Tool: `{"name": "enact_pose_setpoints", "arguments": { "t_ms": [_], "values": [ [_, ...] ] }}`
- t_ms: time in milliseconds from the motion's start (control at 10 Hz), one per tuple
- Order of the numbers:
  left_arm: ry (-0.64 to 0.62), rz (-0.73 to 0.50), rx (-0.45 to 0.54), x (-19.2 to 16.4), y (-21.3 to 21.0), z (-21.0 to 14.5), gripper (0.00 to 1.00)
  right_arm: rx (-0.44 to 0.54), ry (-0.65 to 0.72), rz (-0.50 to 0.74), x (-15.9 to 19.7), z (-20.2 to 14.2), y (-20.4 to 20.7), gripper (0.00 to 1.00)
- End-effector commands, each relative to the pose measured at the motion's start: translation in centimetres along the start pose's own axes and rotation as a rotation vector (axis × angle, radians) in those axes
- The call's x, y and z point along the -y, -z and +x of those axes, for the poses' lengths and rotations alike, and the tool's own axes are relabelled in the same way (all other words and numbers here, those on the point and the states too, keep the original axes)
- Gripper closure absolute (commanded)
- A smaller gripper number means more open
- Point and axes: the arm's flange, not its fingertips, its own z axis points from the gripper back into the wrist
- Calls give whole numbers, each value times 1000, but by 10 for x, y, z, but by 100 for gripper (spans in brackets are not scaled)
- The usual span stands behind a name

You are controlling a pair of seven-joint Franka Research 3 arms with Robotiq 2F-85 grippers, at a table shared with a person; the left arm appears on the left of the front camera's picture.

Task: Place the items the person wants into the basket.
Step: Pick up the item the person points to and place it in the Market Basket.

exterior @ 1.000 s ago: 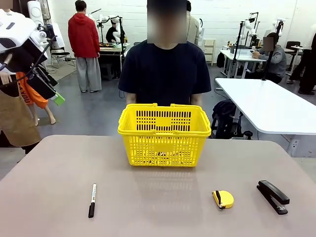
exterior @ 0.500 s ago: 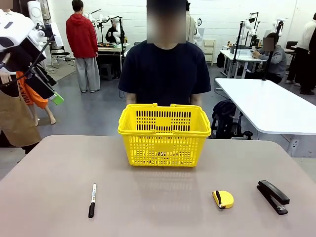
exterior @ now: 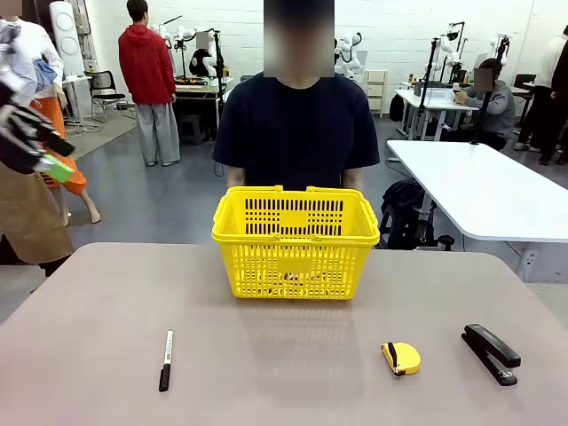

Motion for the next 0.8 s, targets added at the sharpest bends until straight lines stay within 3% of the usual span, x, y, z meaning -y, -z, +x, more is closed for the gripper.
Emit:
{"name": "enact_pose_setpoints", "arguments": {
  "t_ms": [0,400,700],
  "values": [
    [4,-111,118,-19,-39,-39,0,34,-13,22,0,3,1,0],
    [-11,-118,258,-30,-87,-111,0,34,-13,22,0,3,1,0],
    [-9,-155,298,-29,-95,-124,0,34,-13,22,0,3,1,0]
  ]
}}
